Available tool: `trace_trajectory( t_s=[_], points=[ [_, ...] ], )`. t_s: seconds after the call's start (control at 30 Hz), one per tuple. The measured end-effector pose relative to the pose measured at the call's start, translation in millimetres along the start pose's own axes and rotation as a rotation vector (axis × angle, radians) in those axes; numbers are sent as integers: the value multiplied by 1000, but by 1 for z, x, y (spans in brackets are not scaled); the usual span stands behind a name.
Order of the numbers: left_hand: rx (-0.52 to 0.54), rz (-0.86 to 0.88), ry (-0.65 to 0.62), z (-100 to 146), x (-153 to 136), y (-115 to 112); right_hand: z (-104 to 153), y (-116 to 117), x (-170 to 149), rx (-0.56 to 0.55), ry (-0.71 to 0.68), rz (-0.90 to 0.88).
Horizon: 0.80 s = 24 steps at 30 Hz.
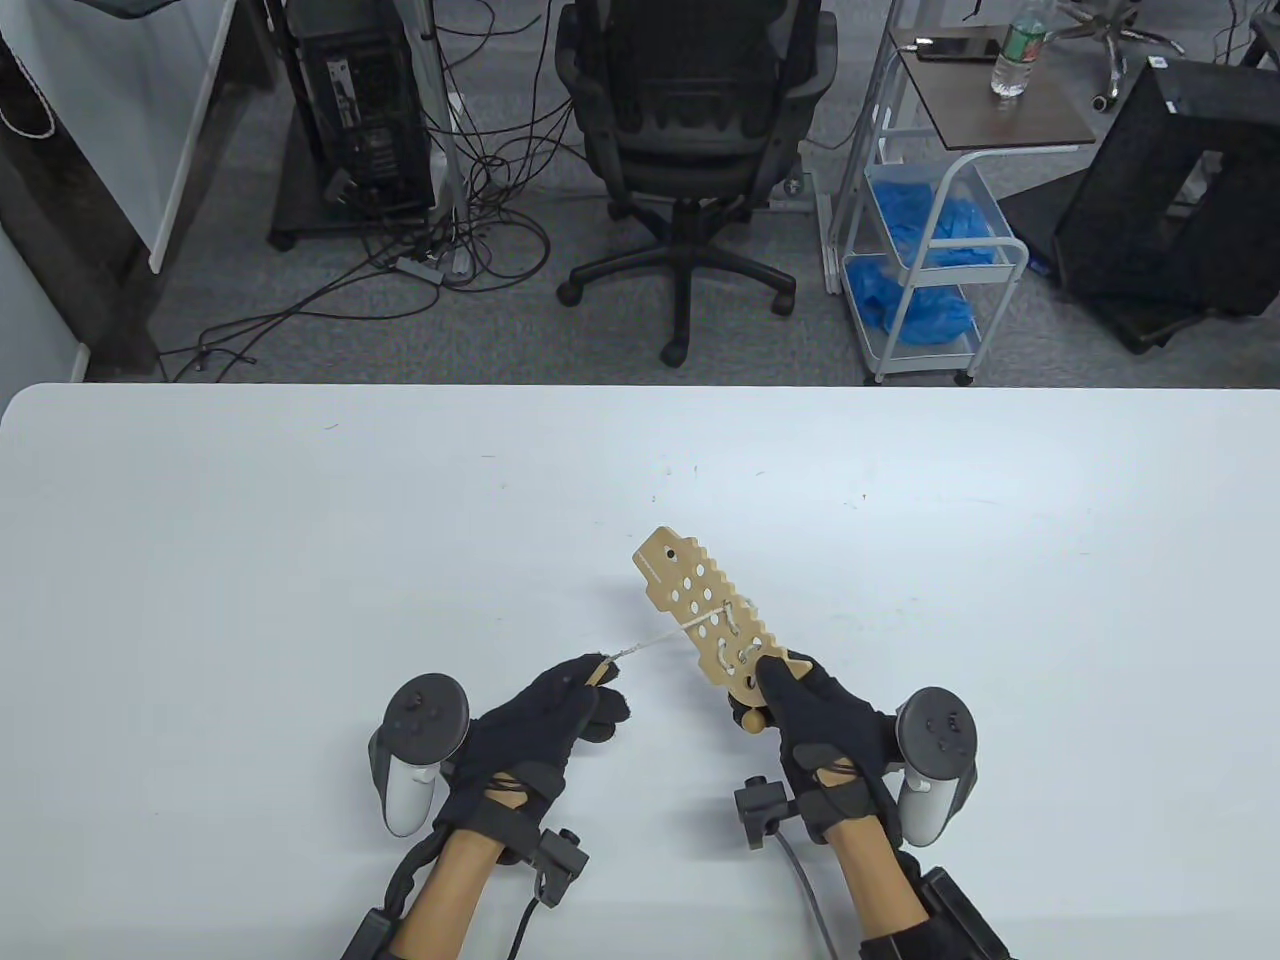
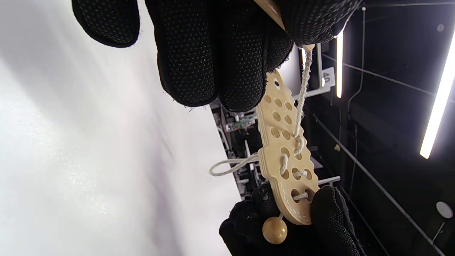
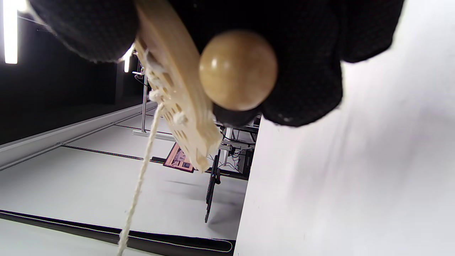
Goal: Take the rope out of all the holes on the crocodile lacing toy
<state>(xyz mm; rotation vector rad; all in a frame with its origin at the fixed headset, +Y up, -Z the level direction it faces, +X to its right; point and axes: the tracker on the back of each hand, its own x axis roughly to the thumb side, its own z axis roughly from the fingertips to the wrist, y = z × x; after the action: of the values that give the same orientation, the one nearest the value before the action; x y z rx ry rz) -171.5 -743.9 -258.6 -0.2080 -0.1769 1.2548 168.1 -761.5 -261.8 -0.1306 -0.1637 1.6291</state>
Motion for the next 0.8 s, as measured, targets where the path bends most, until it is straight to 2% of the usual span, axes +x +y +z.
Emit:
trace_trajectory(
  t_s=[0.8],
  points=[
    [-1,3,1,0,1,0,-2,-7,0,-28,27,-17]
  ],
)
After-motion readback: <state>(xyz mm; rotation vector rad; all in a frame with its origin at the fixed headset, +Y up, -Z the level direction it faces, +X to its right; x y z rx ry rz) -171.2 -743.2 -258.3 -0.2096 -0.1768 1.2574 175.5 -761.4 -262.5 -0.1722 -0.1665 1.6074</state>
